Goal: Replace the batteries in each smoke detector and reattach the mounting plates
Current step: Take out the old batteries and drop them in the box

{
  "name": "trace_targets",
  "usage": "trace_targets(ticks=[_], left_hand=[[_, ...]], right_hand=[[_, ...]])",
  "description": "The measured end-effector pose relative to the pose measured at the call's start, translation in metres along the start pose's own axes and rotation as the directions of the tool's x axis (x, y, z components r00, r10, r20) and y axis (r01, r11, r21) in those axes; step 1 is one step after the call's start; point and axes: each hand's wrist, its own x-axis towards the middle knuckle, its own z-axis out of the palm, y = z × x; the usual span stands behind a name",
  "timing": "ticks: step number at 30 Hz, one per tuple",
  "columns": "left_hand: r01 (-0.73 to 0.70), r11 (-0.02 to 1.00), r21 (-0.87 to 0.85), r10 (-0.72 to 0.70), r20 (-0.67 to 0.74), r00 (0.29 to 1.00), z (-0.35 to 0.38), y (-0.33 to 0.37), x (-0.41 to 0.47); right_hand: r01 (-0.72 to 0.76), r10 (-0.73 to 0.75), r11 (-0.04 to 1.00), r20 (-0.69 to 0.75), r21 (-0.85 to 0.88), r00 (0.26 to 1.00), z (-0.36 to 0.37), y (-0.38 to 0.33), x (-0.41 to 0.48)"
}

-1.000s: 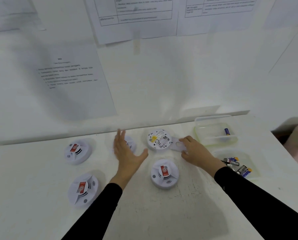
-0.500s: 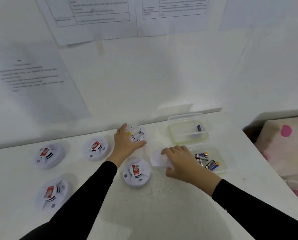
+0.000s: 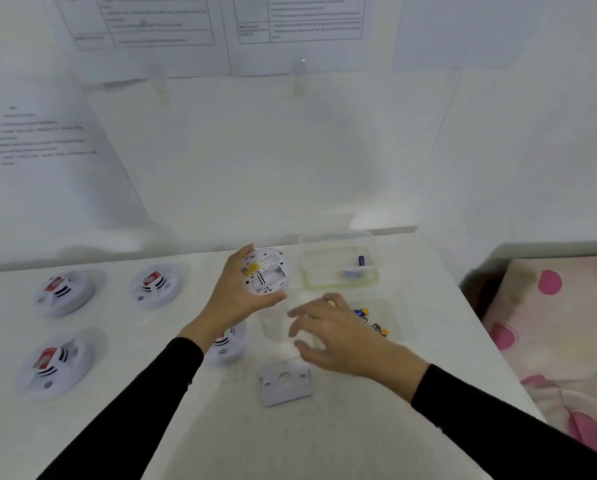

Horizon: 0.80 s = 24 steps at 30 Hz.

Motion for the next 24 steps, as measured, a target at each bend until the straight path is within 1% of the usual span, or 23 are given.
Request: trace_targets(ticks=[1, 2, 3, 4, 5, 6, 8, 9, 10, 16, 18, 19, 20, 22, 23, 24], left_hand=[[-0.001, 1.0, -0.011, 0.0, -0.016, 1.0, 0.002, 0.002, -0.002], [-0.005, 1.0, -0.019, 0.004, -0.033, 0.999, 0.004, 0.003, -0.004], [-0.01, 1.0, -0.026, 0.009, -0.055, 0.998, 0.006, 0.004, -0.005], [-0.013, 0.999, -0.03, 0.01, -0.076, 0.997, 0.007, 0.005, -0.007], [-0.014, 0.999, -0.035, 0.01, -0.096, 0.995, 0.008, 0.007, -0.008], [-0.013, 0.999, -0.043, 0.008, -0.107, 0.994, 0.008, 0.008, -0.009], [-0.017, 0.998, -0.058, 0.011, -0.1, 0.995, 0.008, 0.009, -0.01], [-0.024, 0.998, -0.061, 0.018, -0.088, 0.996, 0.009, 0.01, -0.011], [-0.032, 0.997, -0.064, 0.027, -0.079, 0.997, 0.009, 0.01, -0.013], [-0.079, 0.994, -0.07, 0.071, -0.111, 0.991, 0.012, 0.01, -0.017], [-0.083, 0.995, -0.063, 0.075, -0.116, 0.99, 0.011, 0.009, -0.017], [-0.084, 0.995, -0.062, 0.076, -0.125, 0.989, 0.011, 0.009, -0.016], [-0.085, 0.995, -0.061, 0.076, -0.134, 0.988, 0.011, 0.009, -0.016], [-0.096, 0.993, -0.065, 0.086, -0.146, 0.986, 0.012, 0.009, -0.017], [-0.097, 0.992, -0.076, 0.084, -0.155, 0.984, 0.014, 0.009, -0.017], [-0.101, 0.991, -0.092, 0.085, -0.172, 0.981, 0.017, 0.009, -0.018]], right_hand=[[-0.08, 0.085, 0.995, -0.076, 0.064, 0.994, -0.014, 0.019, 0.013], [-0.204, 0.215, 0.971, -0.083, 0.122, 0.973, -0.027, 0.041, 0.025], [-0.342, 0.35, 0.927, -0.031, 0.154, 0.936, -0.039, 0.065, 0.036], [-0.465, 0.462, 0.876, 0.059, 0.129, 0.885, -0.047, 0.089, 0.045], [-0.546, 0.533, 0.835, 0.145, 0.066, 0.833, -0.051, 0.11, 0.053], [-0.588, 0.573, 0.809, 0.226, -0.001, 0.788, -0.052, 0.128, 0.058], [-0.616, 0.602, 0.782, 0.373, -0.096, 0.706, -0.048, 0.15, 0.067], [-0.626, 0.606, 0.772, 0.426, -0.11, 0.673, -0.046, 0.155, 0.071], [-0.627, 0.601, 0.771, 0.455, -0.112, 0.657, -0.043, 0.157, 0.073], [-0.522, 0.513, 0.843, 0.479, -0.126, 0.712, -0.032, 0.155, 0.077], [-0.506, 0.488, 0.858, 0.459, -0.093, 0.742, -0.033, 0.155, 0.076], [-0.511, 0.479, 0.859, 0.413, -0.038, 0.775, -0.035, 0.154, 0.075], [-0.531, 0.485, 0.846, 0.34, 0.052, 0.806, -0.039, 0.151, 0.076], [-0.553, 0.537, 0.772, 0.144, 0.312, 0.831, -0.048, 0.136, 0.076], [-0.514, 0.56, 0.719, 0.048, 0.468, 0.827, -0.053, 0.124, 0.077], [-0.438, 0.576, 0.65, -0.028, 0.621, 0.817, -0.057, 0.11, 0.078]])
